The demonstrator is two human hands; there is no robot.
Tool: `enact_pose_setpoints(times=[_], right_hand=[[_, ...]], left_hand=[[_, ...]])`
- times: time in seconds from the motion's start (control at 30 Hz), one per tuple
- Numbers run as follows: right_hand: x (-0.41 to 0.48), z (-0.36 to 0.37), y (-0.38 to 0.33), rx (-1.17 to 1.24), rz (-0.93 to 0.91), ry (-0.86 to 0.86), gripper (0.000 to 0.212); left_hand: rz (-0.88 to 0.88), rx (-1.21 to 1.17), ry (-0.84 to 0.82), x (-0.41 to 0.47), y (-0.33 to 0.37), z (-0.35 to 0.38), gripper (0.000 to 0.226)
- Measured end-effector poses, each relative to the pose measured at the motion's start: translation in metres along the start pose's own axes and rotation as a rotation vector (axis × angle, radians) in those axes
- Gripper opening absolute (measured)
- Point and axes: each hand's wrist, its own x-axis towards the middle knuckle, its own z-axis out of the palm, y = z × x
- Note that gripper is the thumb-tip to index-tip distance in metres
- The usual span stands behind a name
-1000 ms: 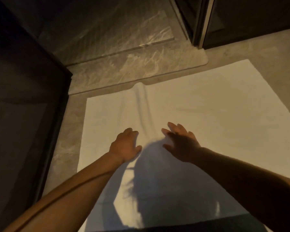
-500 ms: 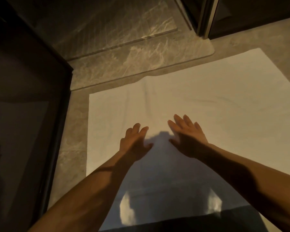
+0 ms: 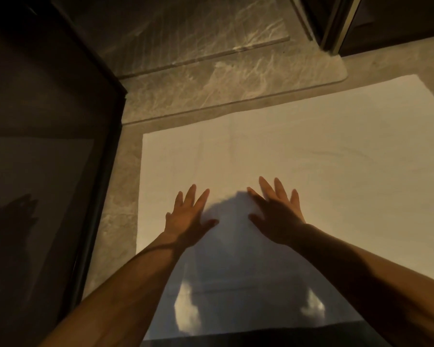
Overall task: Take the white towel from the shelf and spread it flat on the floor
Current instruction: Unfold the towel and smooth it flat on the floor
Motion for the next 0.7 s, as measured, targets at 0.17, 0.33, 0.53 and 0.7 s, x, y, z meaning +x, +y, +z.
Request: enact_pose_setpoints(times=[0.17,0.33,0.53,0.7], right_hand=[[0.003,-0.005,-0.006,0.040,-0.058,0.005,0.065],[-0.002,-0.010,0.023,-0.009,0.030,0.018,0.069],[-0.008,-0.008,0.037,-0.077,0.037,-0.091,0.074],[-0.005,-0.008,0.028,-0.064,0.051,-0.097,0.073]], left_hand=[[-0.068,0.005,0.002,-0.003,-0.013,-0.006,0.086],[-0.022,-0.081,0.090,-0.006,0.000,0.006,0.084],[0.017,-0.063,0.012,-0.006,-0.008,0.011,0.096],[0.015,-0.062,0.004,-0.004,-0.010,0.008,0.096]])
